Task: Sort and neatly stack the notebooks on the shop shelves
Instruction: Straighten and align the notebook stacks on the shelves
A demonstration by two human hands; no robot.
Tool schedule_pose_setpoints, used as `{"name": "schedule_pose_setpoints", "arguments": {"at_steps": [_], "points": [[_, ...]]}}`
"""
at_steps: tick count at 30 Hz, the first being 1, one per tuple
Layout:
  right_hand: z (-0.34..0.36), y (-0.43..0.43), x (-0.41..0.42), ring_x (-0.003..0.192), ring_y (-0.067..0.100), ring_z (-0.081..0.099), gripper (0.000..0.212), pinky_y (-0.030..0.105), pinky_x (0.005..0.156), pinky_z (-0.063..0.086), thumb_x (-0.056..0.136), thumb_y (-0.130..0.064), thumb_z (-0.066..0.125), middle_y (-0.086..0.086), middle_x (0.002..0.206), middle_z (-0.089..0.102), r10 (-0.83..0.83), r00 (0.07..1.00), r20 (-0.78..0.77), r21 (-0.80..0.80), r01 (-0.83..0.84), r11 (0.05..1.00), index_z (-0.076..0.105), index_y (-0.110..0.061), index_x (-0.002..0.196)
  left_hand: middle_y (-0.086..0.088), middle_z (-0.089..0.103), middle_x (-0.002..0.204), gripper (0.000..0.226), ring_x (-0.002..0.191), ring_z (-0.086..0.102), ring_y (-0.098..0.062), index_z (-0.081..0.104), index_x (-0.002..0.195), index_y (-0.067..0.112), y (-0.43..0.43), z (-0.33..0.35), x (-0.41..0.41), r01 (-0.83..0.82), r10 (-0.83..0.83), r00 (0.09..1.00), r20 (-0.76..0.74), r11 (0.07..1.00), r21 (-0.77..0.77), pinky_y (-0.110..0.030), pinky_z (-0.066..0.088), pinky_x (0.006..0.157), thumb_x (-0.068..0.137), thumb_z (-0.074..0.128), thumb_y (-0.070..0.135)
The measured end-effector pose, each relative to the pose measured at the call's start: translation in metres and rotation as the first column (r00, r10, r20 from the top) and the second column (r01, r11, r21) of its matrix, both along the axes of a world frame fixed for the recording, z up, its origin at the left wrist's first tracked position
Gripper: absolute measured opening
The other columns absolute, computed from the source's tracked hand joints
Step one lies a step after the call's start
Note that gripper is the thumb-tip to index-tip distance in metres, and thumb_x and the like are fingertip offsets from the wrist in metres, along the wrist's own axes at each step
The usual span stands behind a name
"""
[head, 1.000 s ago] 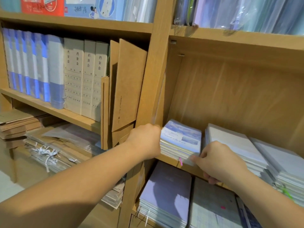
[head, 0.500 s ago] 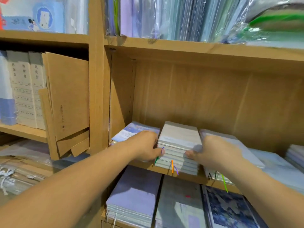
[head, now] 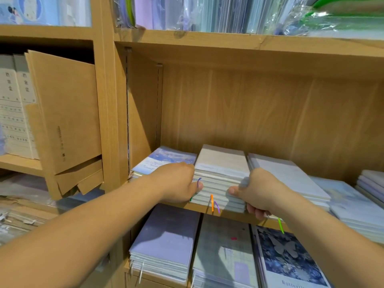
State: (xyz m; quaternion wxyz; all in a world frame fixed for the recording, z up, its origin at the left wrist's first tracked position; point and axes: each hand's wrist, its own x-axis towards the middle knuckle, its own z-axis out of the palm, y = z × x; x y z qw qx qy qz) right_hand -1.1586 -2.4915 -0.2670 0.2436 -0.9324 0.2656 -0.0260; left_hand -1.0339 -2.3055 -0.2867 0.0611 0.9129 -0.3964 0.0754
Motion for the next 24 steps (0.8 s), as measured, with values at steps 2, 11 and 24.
{"name": "schedule_pose_setpoints", "arguments": {"at_steps": [2, 11, 24], "points": [[-0.001, 0.0, -0.001, 0.039, 0.022, 0.055, 0.052, 0.029, 0.053, 0.049, 0.095, -0.053, 0.066, 0.008, 0.052, 0.066, 0.008, 1.0, -0.014, -0.025, -0.008, 1.0, 0.063, -0.003, 0.079, 0.003, 0.048, 0.088, 0.035, 0.077, 0.049, -0.017, 0.045, 0.095, 0.023, 0.0, 0.0, 0.0, -0.007, 0.007, 1.0, -0.014, 1.0, 0.002, -0.033, 0.036, 0.066, 0.101, 0.046, 0.057], [0.015, 0.018, -0.034, 0.043, 0.02, 0.066, 0.058, 0.026, 0.045, 0.051, 0.094, -0.058, 0.062, 0.009, 0.056, 0.071, 0.133, 0.978, -0.162, -0.138, -0.156, 0.978, 0.063, 0.0, 0.087, 0.007, 0.061, 0.074, 0.025, 0.07, 0.054, -0.01, 0.061, 0.08, 0.023, 0.033, -0.012, -0.012, 0.006, -0.006, 1.0, 0.0, 0.921, -0.388, -0.029, 0.038, 0.057, 0.096, 0.064, 0.043], [-0.189, 0.109, 0.013, 0.066, 0.022, 0.07, 0.052, 0.038, 0.072, 0.061, 0.093, -0.059, 0.058, 0.002, 0.062, 0.068, 0.277, 0.949, -0.152, -0.222, -0.305, 0.926, 0.064, -0.013, 0.07, 0.006, 0.059, 0.066, 0.028, 0.072, 0.06, -0.019, 0.059, 0.068, 0.021, 0.114, -0.174, -0.04, -0.217, 0.141, 0.948, -0.284, 0.942, -0.257, -0.035, 0.053, 0.069, 0.094, 0.063, 0.032]]}}
